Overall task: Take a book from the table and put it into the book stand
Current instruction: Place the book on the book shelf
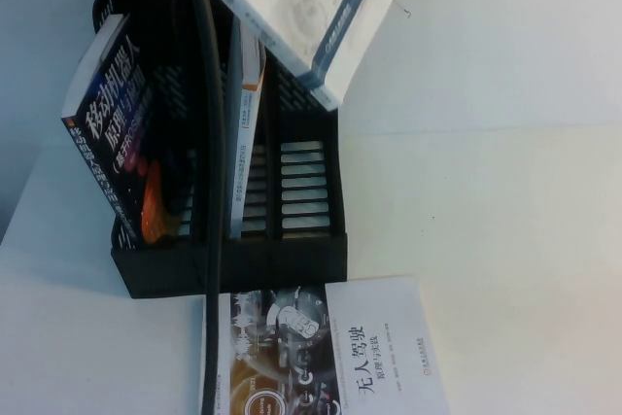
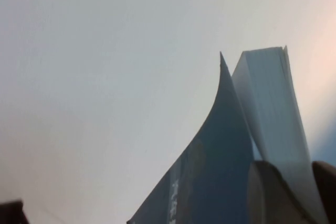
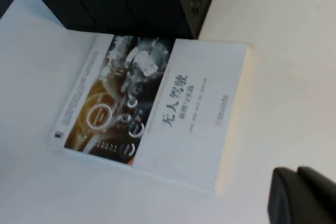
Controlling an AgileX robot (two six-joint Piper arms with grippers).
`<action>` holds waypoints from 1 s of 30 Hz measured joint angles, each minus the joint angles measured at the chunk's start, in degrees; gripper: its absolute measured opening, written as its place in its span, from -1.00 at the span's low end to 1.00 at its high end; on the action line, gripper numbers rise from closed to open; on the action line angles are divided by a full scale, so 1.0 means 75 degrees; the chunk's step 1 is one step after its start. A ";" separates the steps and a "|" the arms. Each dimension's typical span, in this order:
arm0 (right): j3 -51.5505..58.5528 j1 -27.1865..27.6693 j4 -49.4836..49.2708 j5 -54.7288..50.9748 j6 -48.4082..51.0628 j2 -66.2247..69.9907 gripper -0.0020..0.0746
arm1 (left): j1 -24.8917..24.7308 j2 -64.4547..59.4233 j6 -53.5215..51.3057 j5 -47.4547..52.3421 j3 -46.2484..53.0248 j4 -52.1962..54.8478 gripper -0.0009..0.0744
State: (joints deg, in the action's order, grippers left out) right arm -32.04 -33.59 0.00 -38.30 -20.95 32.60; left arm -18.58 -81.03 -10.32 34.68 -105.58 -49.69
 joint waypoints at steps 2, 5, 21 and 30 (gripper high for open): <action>0.0000 0.0000 -0.0197 0.1116 0.0285 0.0916 -0.93 | 0.0000 0.0041 0.0154 0.0000 -0.0381 0.0197 -0.66; -0.0176 0.0000 -0.0515 0.2570 0.0709 0.2593 -0.93 | 0.0000 0.0095 0.0668 0.0125 -0.0868 0.0917 -0.66; -0.3751 0.0000 -0.0639 0.3121 0.1463 0.7401 -0.93 | 0.0067 -0.0754 0.3262 0.1231 -0.1434 0.4257 -0.66; -0.3852 -0.0016 -0.0639 0.2684 0.1624 0.7414 -0.93 | 0.0067 -0.1418 0.3833 0.0698 -0.1471 0.4199 -0.66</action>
State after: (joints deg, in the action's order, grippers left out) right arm -60.93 -33.71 -4.80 -18.17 -8.77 88.21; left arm -18.07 -91.67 18.43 39.91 -116.61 -18.19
